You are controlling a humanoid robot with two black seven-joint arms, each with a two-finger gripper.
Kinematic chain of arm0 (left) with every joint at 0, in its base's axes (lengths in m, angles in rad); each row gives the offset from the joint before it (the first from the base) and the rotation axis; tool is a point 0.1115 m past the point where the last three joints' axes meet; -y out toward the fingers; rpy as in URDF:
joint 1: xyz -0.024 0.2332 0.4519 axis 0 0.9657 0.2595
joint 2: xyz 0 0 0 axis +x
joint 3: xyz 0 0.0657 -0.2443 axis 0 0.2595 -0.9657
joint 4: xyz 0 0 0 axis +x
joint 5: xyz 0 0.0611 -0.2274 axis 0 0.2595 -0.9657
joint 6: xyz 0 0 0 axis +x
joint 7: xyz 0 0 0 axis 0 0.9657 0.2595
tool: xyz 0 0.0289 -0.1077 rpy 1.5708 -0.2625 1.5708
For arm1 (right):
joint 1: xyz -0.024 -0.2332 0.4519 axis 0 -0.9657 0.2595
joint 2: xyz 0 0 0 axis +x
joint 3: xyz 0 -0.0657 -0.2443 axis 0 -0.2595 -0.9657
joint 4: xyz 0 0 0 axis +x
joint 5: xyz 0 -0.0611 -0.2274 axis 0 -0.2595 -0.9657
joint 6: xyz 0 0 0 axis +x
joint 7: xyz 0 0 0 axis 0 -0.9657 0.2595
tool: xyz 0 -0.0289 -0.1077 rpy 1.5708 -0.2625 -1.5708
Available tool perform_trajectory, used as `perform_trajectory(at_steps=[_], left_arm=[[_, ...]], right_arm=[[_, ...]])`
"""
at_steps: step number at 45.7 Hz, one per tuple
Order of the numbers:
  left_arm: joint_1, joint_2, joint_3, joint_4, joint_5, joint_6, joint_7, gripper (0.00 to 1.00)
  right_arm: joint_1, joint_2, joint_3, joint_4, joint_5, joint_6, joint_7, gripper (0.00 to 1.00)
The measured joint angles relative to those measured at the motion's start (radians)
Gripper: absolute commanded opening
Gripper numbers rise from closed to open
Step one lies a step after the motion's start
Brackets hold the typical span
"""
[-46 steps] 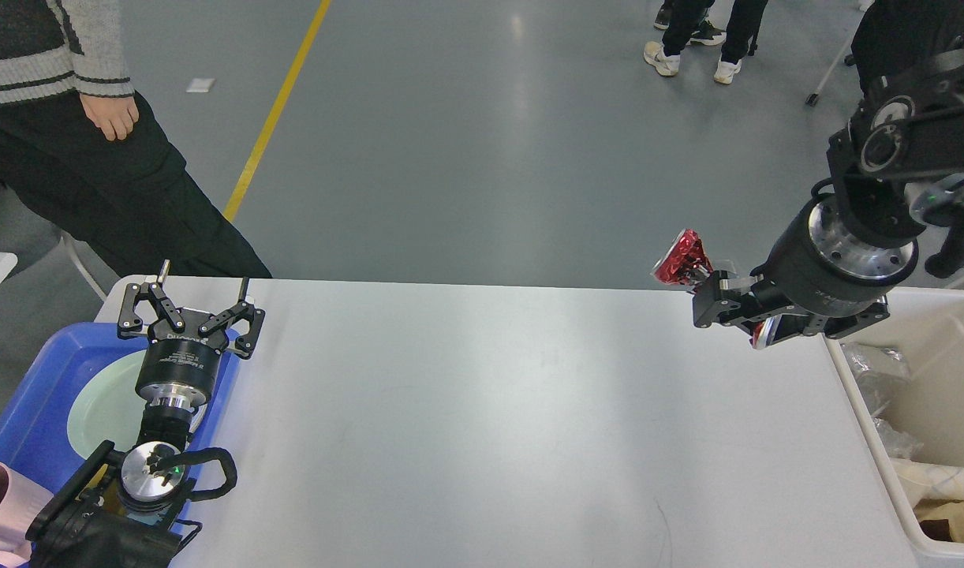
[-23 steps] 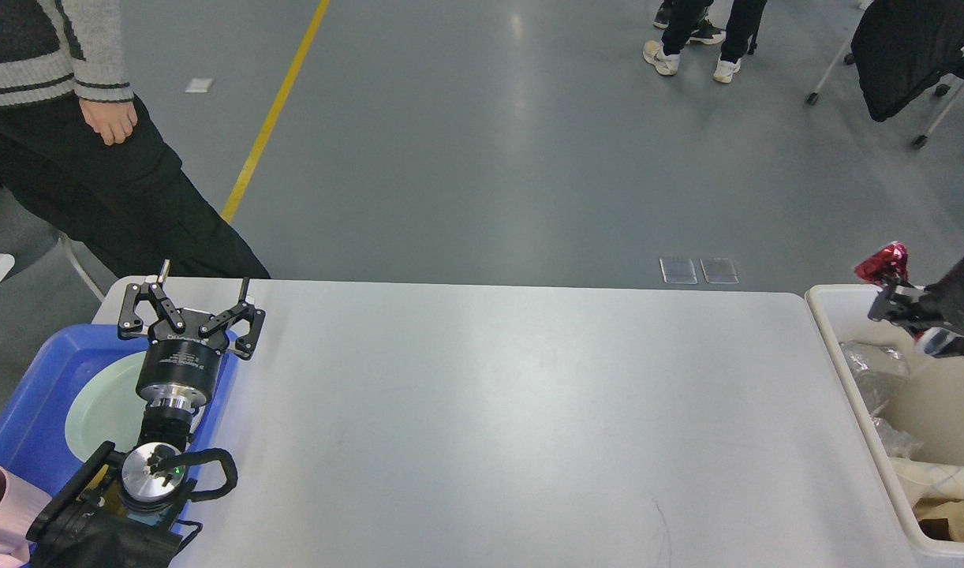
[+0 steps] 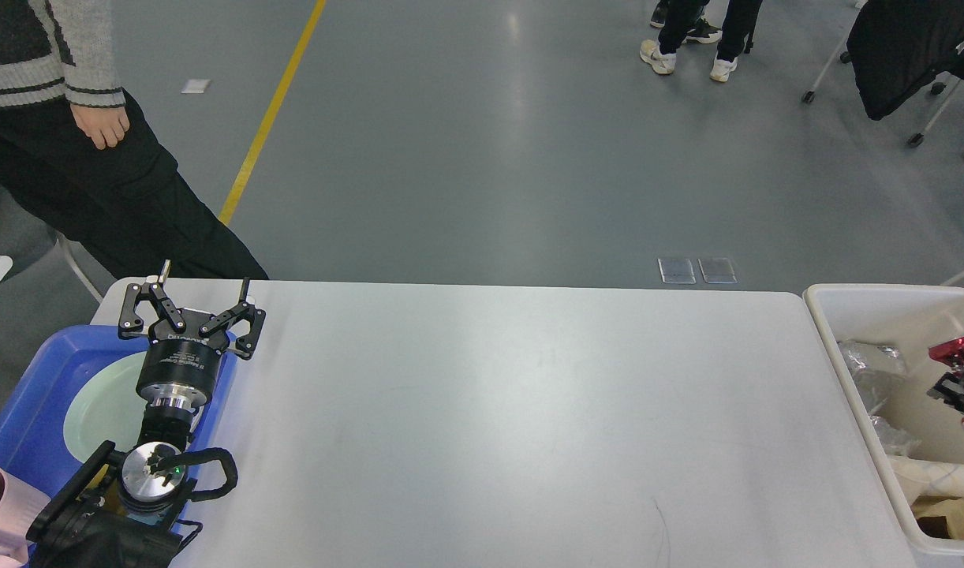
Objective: Tidy desktop
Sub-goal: 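Lower the can into the bin and open the right gripper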
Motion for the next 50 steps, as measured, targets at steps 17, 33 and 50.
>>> perform_trajectory(at_steps=[17, 33, 50], left_arm=[[0.000, 0.000, 0.000, 0.000, 0.000, 0.000, 0.000, 0.96], [0.000, 0.001, 0.000, 0.000, 0.000, 0.000, 0.000, 0.96], [-0.001, 0.000, 0.000, 0.000, 0.000, 0.000, 0.000, 0.96]], right_arm=[[-0.228, 0.131, 0.018, -0.083, 0.001, -0.341, -0.002, 0.00], [-0.240, 0.134, 0.008, -0.079, 0.001, -0.379, -0.002, 1.00], [-0.239, 0.153, 0.009, -0.071, 0.001, -0.391, -0.003, 1.00]])
